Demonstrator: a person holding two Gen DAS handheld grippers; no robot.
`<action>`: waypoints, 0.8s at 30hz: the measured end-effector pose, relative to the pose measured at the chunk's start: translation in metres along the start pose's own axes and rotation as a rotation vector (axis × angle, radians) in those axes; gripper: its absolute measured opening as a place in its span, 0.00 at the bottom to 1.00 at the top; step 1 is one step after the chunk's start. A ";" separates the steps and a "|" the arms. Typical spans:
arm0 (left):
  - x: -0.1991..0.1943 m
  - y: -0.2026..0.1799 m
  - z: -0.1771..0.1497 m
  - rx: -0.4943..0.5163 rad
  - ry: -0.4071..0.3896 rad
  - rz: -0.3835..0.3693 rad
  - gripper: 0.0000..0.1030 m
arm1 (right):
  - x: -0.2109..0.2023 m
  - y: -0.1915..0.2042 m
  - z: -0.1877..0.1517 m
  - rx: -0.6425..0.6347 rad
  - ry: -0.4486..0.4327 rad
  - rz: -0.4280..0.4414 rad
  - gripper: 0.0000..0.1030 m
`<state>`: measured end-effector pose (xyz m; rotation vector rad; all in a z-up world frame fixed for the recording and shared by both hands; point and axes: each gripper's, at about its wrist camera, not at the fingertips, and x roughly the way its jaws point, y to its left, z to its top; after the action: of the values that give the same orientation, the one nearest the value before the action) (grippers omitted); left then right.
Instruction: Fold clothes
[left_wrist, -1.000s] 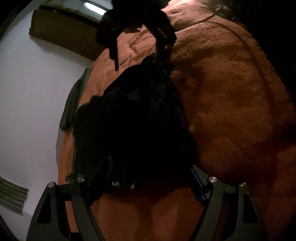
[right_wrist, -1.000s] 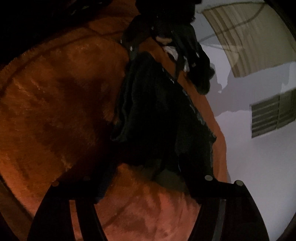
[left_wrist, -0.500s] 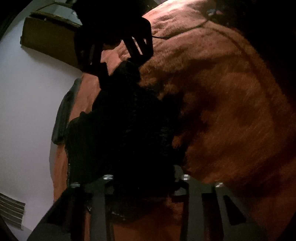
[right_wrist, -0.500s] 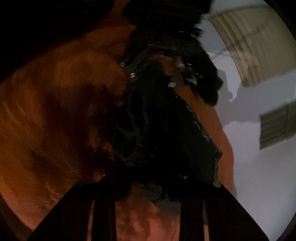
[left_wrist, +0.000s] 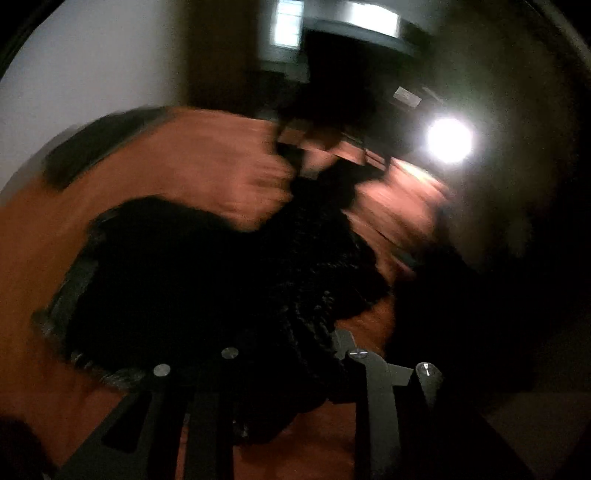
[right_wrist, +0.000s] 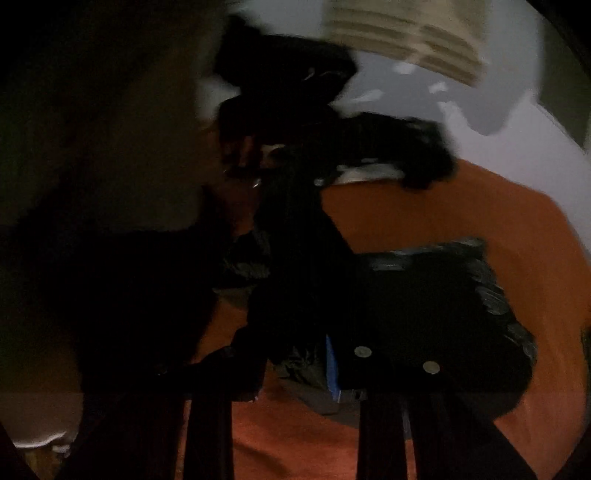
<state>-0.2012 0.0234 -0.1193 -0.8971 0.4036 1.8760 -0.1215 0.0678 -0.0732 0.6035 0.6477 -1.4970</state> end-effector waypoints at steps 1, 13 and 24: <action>-0.002 0.021 0.006 -0.080 -0.028 0.061 0.26 | -0.001 -0.023 0.005 0.047 -0.020 -0.040 0.24; 0.053 0.245 0.023 -0.911 -0.081 0.120 0.29 | 0.038 -0.285 -0.033 0.908 -0.140 -0.036 0.24; 0.082 0.312 -0.023 -1.158 -0.038 0.074 0.45 | 0.088 -0.353 -0.137 1.415 -0.126 0.054 0.46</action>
<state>-0.4859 -0.0839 -0.2279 -1.5702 -0.7877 2.1453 -0.4797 0.1064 -0.2202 1.5260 -0.6618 -1.7680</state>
